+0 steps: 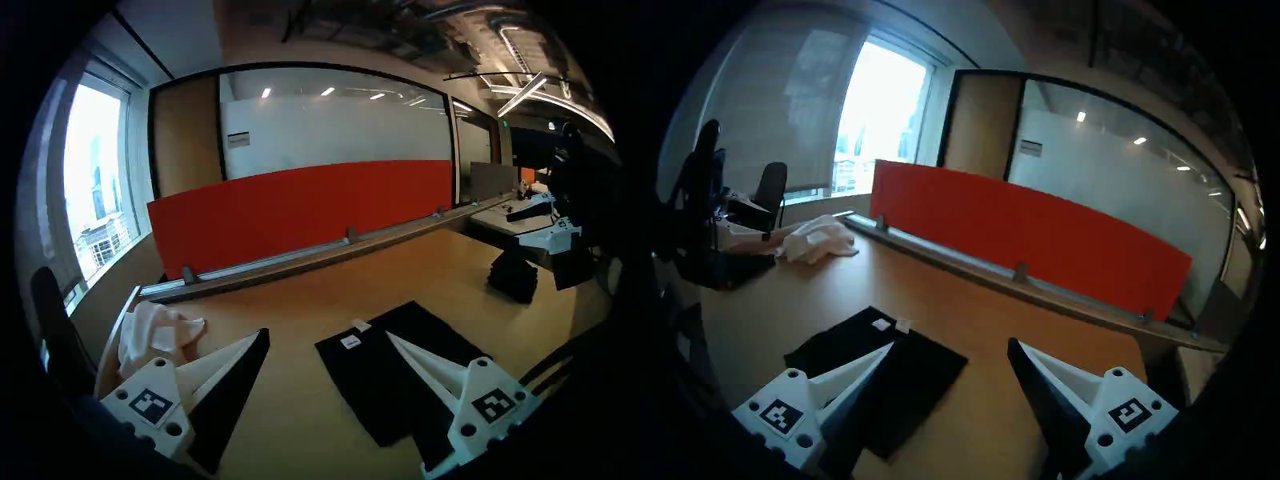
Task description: Fold towel
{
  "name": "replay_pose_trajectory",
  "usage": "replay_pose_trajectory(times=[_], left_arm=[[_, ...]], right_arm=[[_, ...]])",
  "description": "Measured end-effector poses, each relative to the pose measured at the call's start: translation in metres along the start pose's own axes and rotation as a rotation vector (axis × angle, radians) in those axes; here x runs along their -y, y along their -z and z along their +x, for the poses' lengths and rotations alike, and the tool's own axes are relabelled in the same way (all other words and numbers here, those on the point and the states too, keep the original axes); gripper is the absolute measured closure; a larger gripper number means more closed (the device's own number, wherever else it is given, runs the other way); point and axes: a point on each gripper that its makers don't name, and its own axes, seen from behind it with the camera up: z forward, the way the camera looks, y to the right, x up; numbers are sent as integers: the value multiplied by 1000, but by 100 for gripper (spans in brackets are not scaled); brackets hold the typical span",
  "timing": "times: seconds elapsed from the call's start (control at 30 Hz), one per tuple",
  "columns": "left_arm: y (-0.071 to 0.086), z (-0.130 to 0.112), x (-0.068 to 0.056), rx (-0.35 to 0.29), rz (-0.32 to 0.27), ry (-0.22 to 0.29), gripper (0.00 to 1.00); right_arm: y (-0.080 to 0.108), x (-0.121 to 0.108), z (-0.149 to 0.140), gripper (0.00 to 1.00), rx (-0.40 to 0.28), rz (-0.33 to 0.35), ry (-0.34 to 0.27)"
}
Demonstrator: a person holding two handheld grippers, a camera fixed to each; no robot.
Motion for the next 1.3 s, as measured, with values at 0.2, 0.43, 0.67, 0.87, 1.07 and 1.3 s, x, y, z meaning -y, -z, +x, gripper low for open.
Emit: replay_pose_trajectory(times=[0.2,0.43,0.67,0.87,1.07,1.3], left_arm=[[-4,-10,-14,27,-52,-11,3],[-9,-31,-27,59,-83,-20,3],[-14,-57,-41,93,-111,-24,3],[-19,-80,-51,129,-138,-28,3],[-21,-103,-61,166,-167,-30,3],[-26,-123,-67,203,-186,-41,3]], right_arm=[[-2,10,-9,0,35,51,21],[-5,23,-25,0,68,82,37],[-11,34,-48,0,99,102,43],[-17,41,-68,0,122,116,38],[-22,49,-89,0,154,135,27],[-28,55,-114,0,190,156,22]])
